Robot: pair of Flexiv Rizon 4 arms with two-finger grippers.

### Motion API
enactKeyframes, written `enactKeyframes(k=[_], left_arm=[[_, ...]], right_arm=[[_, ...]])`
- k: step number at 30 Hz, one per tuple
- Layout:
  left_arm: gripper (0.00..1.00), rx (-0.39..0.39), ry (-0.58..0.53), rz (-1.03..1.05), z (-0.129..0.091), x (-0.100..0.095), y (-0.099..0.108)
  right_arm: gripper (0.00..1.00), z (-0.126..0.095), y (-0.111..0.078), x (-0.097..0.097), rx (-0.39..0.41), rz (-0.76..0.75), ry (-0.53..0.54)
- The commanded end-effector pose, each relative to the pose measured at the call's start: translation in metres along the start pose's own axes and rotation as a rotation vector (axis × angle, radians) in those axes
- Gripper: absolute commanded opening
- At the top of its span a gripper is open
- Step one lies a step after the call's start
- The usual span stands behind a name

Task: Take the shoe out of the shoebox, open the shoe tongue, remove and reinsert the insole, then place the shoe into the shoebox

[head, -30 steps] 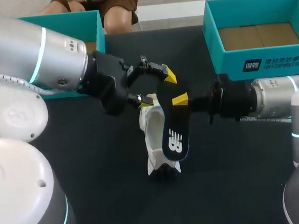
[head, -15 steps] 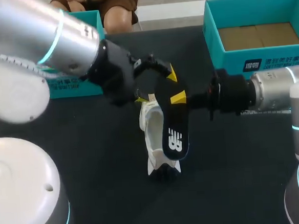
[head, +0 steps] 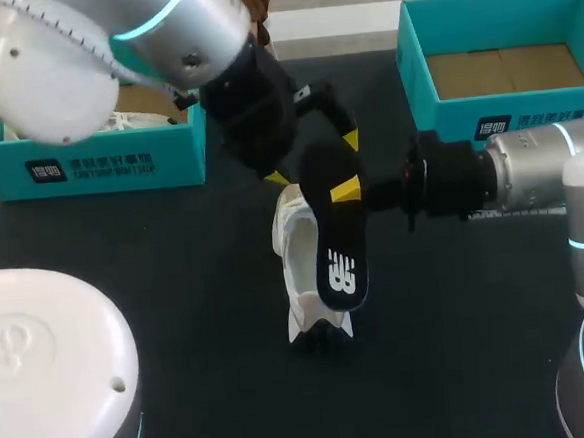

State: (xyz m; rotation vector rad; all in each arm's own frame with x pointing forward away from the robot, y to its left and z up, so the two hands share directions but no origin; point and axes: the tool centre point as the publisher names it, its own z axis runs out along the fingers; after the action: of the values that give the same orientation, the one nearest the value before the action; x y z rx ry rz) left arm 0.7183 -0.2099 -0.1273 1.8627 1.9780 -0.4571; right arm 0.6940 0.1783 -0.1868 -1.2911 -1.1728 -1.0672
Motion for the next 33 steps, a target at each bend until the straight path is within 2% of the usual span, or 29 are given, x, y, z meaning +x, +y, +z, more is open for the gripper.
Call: enactKeyframes(k=[1,13,33], left_arm=[[1.0,-0.004,0.281,0.002,0.008,-0.008,0.005],[1.0,-0.011,0.414,-0.015,0.006,-0.014,0.017],[1.0,-0.015,0.401,-0.01,0.011,-0.029,0.023]], right_arm=[[0.0,0.001,0.004,0.002,0.012,0.002,-0.012],[0.0,0.002,0.005,-0.002,0.009,0.007,-0.009],[0.0,0.001,0.009,-0.004,-0.004,0.003,0.003]])
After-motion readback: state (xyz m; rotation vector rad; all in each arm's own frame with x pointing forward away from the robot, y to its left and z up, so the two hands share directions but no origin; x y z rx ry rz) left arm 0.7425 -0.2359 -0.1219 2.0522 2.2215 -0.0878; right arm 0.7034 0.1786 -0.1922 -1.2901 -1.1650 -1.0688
